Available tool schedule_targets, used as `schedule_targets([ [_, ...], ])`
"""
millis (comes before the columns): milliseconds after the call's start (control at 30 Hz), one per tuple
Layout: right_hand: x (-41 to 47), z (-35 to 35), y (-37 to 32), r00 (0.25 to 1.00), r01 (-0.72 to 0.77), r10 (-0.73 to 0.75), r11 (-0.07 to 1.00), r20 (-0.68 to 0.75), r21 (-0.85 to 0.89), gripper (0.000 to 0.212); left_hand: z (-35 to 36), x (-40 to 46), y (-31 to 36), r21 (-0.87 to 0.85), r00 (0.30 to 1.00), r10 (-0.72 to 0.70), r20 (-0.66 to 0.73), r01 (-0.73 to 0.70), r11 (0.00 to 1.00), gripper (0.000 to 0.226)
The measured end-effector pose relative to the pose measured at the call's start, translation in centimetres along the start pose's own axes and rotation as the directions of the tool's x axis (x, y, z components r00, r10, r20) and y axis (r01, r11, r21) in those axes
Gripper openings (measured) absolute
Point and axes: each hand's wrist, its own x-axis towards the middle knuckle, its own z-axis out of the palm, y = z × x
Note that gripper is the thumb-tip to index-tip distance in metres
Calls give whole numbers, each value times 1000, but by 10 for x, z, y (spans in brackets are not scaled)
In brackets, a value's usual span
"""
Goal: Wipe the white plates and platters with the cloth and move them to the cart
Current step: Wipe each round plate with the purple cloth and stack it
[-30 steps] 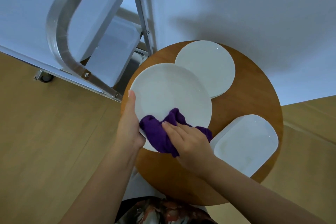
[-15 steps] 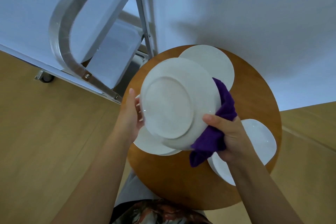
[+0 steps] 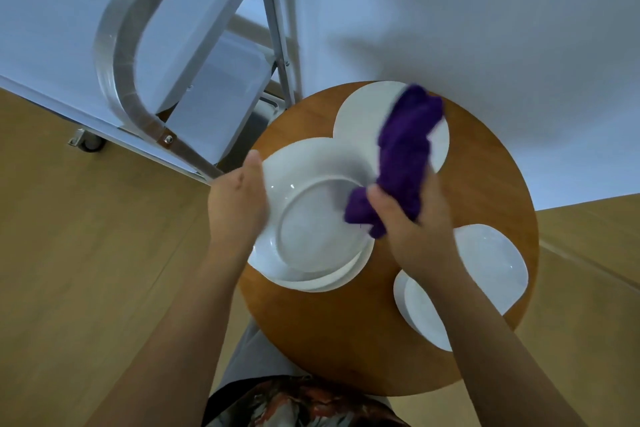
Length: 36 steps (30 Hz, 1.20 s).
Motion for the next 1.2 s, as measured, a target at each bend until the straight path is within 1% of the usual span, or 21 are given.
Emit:
schedule_targets([
  [33, 4, 7, -9, 986, 65, -59, 997, 154, -38, 60, 1, -6, 5, 43, 994, 111, 15, -112, 993, 48],
  [67, 10, 14, -15, 947, 154, -102, 976, 305, -152, 67, 1, -10, 9, 92, 976, 215, 47, -218, 971, 49],
  [100, 16, 20, -19, 895, 267, -105, 904, 433, -333, 78, 2, -12, 12, 177, 947, 301, 113, -318, 932, 46],
  [167, 30, 23, -24, 838, 431, -13, 630, 546, -646, 99, 1, -14, 16, 449, 892, 358, 274, -449, 772, 25],
  [200, 37, 22, -27, 828, 456, 29, 546, 560, -703, 107, -2, -13, 15, 506, 873, 378, 307, -487, 712, 19],
  [233, 44, 20, -30, 817, 466, 45, 536, 575, -704, 111, -4, -13, 15, 496, 848, 429, 311, -530, 688, 16],
  [300, 55, 14, -33, 773, 484, 25, 622, 634, -615, 112, -10, -17, 14, 388, 798, 514, 315, -602, 698, 25],
  [333, 59, 11, -34, 749, 488, 10, 668, 663, -562, 110, -12, -18, 13, 324, 826, 505, 252, -563, 760, 35],
  [400, 64, 6, -31, 724, 481, -21, 732, 689, -483, 106, -11, -19, 14, 127, 940, 303, 158, -324, 938, 46],
  [467, 65, 0, -27, 747, 440, -44, 780, 663, -444, 102, -14, -21, 17, -34, 979, 141, 147, -138, 990, 50],
  [600, 63, -14, -9, 847, 271, -49, 897, 530, -350, 94, -23, -20, 18, -173, 996, -14, 82, 29, 985, 49],
  [700, 47, -18, 10, 918, 63, -23, 994, 396, -91, 89, -28, -13, 23, -230, 988, -150, -34, 138, 963, 42],
  [800, 18, 2, 30, 994, -91, 69, 961, 89, 263, 85, -22, -15, 29, -412, 951, -300, -73, 245, 878, 39],
  [867, 2, 22, 40, 981, -109, 165, 908, -106, 404, 85, -13, -24, 29, -484, 927, -369, -70, 292, 825, 37],
  [900, -4, 29, 43, 966, -118, 206, 889, -158, 442, 86, -8, -29, 27, -503, 917, -394, -67, 309, 807, 37],
  [1000, -4, 24, 46, 947, -177, 282, 860, -156, 478, 83, -1, -42, 15, -518, 917, -399, -6, 338, 786, 43],
  [1067, 4, 3, 43, 956, -228, 288, 848, -55, 478, 81, -4, -41, 3, -458, 951, -301, 76, 302, 836, 56],
  [1100, 10, -10, 41, 962, -248, 273, 855, 10, 456, 80, -9, -36, -2, -448, 959, -229, 167, 281, 849, 66],
  [1133, 17, -22, 37, 963, -270, 258, 875, 84, 403, 80, -16, -28, -5, -447, 940, -158, 301, 285, 848, 73],
  [1167, 24, -32, 32, 954, -289, 247, 904, 168, 314, 81, -21, -19, -6, -439, 885, -97, 455, 317, 841, 77],
  [1200, 31, -39, 27, 937, -296, 243, 933, 250, 202, 80, -26, -10, -8, -420, 800, -50, 598, 365, 831, 76],
])
